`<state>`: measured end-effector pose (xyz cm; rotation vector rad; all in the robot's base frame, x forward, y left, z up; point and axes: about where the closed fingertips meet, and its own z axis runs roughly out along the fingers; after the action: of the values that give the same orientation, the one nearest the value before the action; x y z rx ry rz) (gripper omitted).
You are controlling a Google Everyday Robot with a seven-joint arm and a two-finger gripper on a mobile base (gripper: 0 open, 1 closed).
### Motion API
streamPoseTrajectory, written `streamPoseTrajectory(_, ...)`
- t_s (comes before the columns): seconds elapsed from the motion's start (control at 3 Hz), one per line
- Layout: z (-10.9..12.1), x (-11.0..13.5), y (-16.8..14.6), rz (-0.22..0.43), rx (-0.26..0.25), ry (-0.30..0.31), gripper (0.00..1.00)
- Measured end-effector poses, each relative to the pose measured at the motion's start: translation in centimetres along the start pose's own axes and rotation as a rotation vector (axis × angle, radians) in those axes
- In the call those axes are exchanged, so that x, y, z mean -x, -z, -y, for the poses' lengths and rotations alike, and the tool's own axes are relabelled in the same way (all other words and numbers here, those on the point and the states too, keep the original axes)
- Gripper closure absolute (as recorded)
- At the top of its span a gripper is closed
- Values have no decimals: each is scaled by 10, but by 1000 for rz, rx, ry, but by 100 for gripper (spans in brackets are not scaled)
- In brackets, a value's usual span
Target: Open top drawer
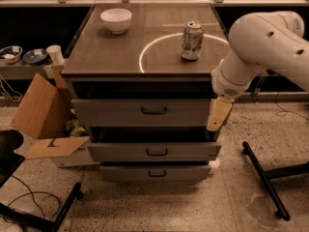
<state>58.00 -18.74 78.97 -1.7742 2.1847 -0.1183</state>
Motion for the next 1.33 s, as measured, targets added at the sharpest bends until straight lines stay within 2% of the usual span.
streamPoseTrajectory(0.33, -5, 3, -32, -48, 2, 41, 0)
streamPoseTrajectory(0.67, -8, 8, -66, -98, 38, 112, 0)
streamPoseTrajectory(1.0, -12, 12, -88, -113, 77, 140, 0)
streamPoseTrajectory(1.33, -9, 13, -105, -118, 128, 141, 0)
